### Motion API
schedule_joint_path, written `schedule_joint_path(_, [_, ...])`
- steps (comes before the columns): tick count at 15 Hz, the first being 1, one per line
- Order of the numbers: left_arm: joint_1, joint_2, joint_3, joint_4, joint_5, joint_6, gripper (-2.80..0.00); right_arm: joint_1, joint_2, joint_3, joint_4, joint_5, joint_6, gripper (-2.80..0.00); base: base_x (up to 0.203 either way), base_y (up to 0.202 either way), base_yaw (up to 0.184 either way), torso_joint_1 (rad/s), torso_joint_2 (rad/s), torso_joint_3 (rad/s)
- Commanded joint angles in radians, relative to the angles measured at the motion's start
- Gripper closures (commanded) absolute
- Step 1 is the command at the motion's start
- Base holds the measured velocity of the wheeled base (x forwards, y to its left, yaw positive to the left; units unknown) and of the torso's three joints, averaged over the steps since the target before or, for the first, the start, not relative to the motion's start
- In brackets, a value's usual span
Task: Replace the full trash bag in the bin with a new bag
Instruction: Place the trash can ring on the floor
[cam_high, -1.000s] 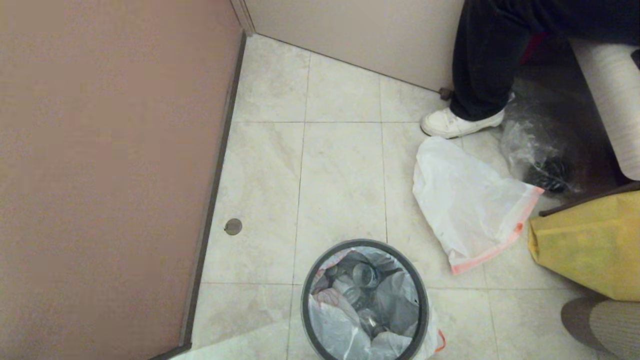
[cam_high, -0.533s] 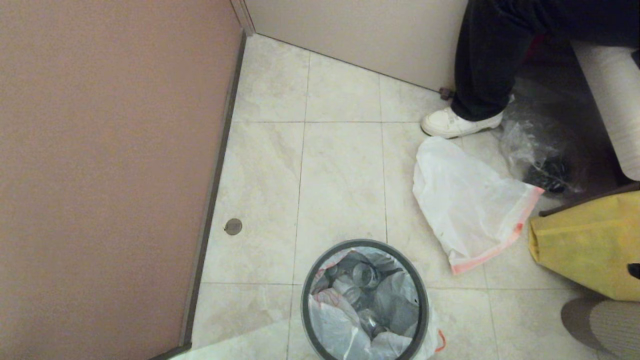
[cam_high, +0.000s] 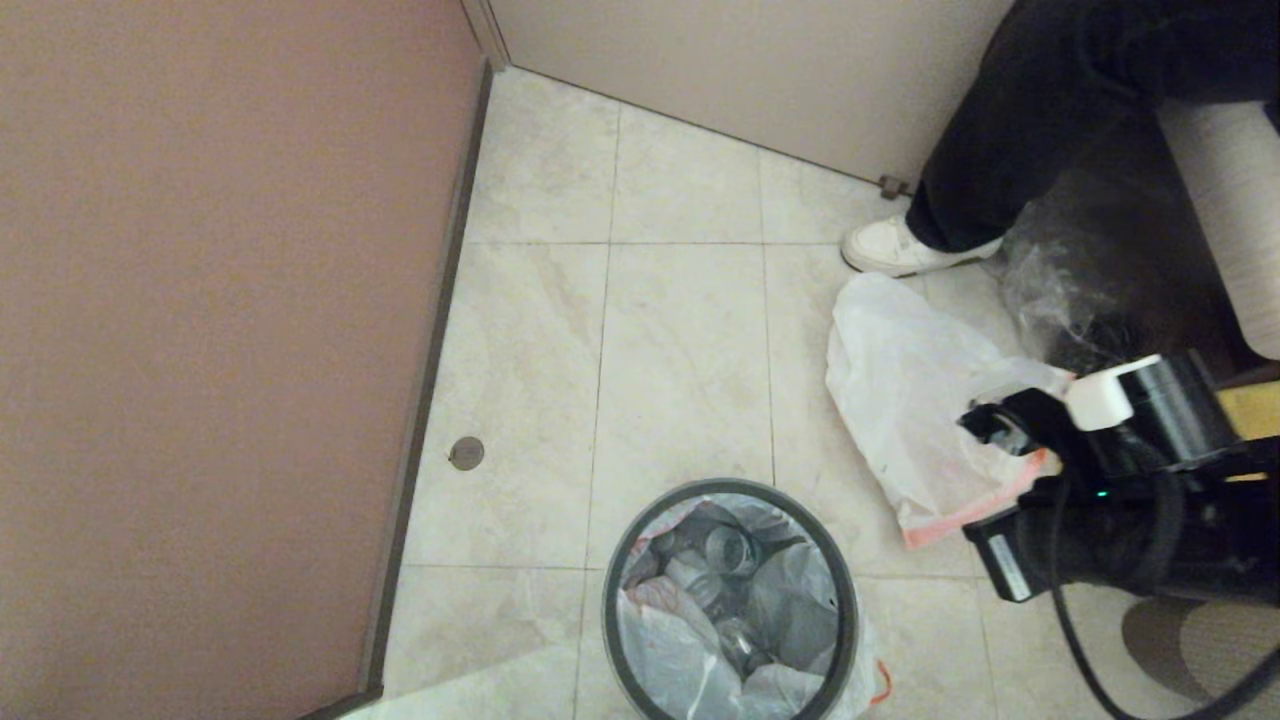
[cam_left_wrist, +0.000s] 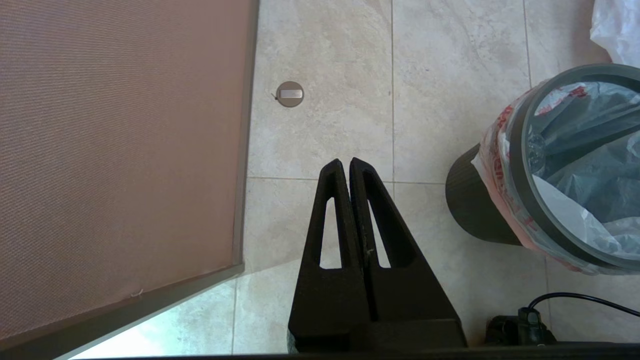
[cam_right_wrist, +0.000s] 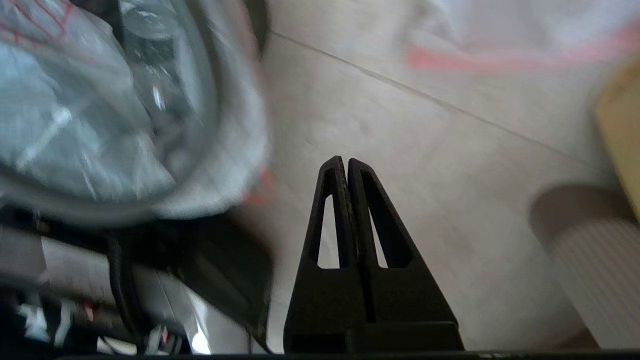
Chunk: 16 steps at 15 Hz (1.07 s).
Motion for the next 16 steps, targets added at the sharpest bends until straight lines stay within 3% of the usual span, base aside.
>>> schedule_joint_path(1, [0.0, 0.001, 0.0, 0.0, 0.0, 0.0, 0.0, 0.122, 0.203, -0.039, -0.076, -0.073, 0.052, 0.0, 0.0, 0.0, 0.0, 0.0, 0.0, 0.0])
schedule_joint_path(3, [0.0, 0.001, 0.0, 0.001, 0.0, 0.0, 0.0, 0.146, 0.236, -0.071, -0.102, -0.097, 0.081, 0.0, 0.0, 0.0, 0.0, 0.0, 0.0, 0.0])
schedule_joint_path(4, [0.0, 0.001, 0.0, 0.0, 0.0, 0.0, 0.0, 0.147, 0.252, -0.081, -0.104, -0.097, 0.081, -2.8, 0.0, 0.0, 0.0, 0.0, 0.0, 0.0])
schedule_joint_path(10, [0.0, 0.001, 0.0, 0.0, 0.0, 0.0, 0.0, 0.183, 0.352, -0.103, -0.14, -0.102, 0.083, -2.8, 0.0, 0.0, 0.0, 0.0, 0.0, 0.0])
schedule_joint_path(16, [0.0, 0.001, 0.0, 0.0, 0.0, 0.0, 0.0, 0.166, 0.423, -0.106, -0.231, -0.103, 0.07, -2.8, 0.0, 0.0, 0.0, 0.0, 0.0, 0.0])
